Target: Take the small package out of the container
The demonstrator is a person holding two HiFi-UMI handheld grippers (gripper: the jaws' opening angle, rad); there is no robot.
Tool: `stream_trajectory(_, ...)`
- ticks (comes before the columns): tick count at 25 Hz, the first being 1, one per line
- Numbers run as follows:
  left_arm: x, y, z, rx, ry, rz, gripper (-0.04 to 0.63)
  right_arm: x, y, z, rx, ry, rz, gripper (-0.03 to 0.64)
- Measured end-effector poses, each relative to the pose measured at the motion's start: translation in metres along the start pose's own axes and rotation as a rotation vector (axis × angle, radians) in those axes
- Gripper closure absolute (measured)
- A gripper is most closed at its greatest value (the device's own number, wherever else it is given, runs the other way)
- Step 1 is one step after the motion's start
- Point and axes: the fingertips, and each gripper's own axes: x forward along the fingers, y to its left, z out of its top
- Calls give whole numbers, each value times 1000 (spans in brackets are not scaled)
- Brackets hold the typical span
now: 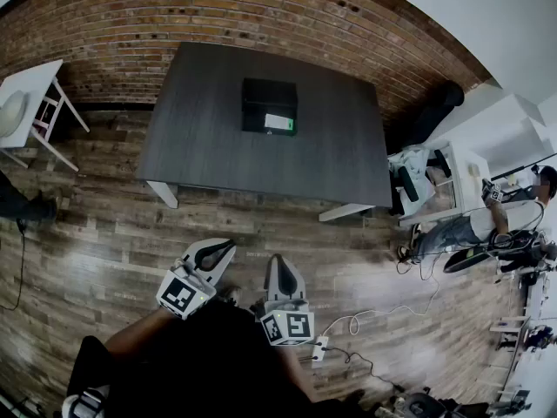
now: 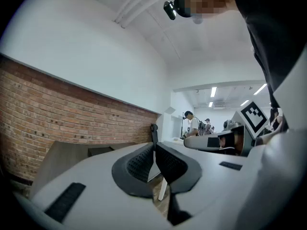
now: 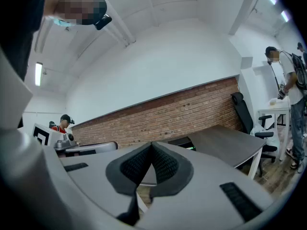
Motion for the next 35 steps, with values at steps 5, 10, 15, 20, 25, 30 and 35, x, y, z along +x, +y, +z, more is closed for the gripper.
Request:
stream_trajectory(5,-1,0,1,4,1,-1,554,-1,1,2,-5,7,-3,594)
stream_trajectory(10,-3,2,3,9,-4,-2,554,1,5,3,-7,4,0,594)
stream_trajectory(15,-7,8,2,4,-3,-1,554,3,10,5,18,-12,0,594)
stream_trajectory(20,-15,19,5,0,-6,0,554,12,20,8,25,-30,-4,594)
stream_trajectory(25,-30,40,7,-9,-12,6,554,24,42,4,13,-28,-1,594)
stream_trajectory(30,-45,61,8,18,-6,-15,554,39,65,0,4,-33,-9,594)
stream_trajectory(35,-61,85,11,22,-15,-28,554,57,87,-2,-3,-48,-26,593)
